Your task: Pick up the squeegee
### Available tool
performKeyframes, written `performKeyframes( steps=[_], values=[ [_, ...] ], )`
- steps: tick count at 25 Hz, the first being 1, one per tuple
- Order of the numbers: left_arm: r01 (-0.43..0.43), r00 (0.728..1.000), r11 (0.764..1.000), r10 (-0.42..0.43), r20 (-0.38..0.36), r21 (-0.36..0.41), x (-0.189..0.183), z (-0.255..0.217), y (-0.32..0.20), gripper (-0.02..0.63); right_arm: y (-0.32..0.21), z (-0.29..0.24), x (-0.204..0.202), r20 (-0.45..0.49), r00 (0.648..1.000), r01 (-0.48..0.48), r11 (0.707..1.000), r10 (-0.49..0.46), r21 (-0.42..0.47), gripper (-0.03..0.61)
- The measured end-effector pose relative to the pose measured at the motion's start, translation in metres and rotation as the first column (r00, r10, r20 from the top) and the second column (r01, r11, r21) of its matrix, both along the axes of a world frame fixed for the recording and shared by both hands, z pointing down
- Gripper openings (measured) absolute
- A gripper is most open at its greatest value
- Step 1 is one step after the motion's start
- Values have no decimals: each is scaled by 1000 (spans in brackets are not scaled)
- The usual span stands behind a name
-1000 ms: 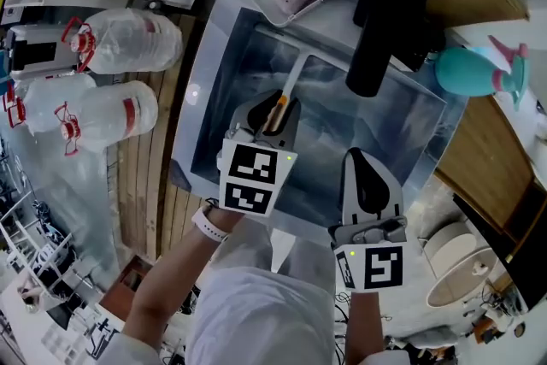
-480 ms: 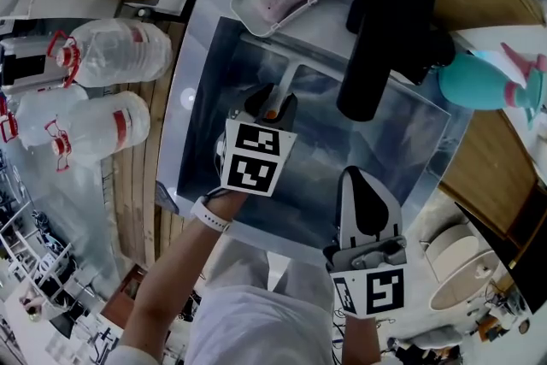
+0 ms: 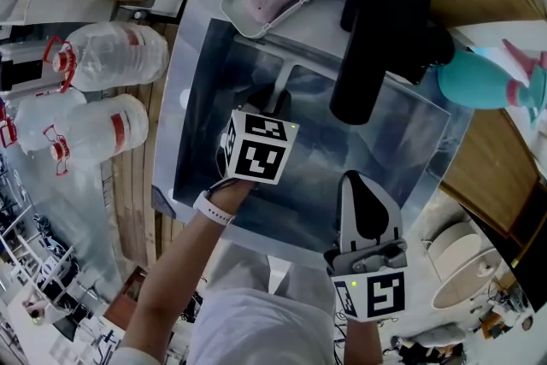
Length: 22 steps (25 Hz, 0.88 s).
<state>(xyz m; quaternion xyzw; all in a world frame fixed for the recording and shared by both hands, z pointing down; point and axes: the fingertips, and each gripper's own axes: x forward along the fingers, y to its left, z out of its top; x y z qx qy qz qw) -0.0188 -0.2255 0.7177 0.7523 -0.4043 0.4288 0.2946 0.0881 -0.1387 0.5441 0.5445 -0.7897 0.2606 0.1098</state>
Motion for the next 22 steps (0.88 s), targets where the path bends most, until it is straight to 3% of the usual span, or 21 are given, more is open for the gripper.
performKeyframes(
  steps=[8, 22],
  values=[
    [32, 999, 999, -32, 42, 1, -6, -1, -2, 69, 2, -5, 3, -4, 1000, -9, 1000, 9, 9, 6],
    [20, 1000, 999, -20, -15, 30, -7, -35, 10, 67, 14, -23, -1, -8, 1000, -15, 999, 16, 43, 6]
  ],
)
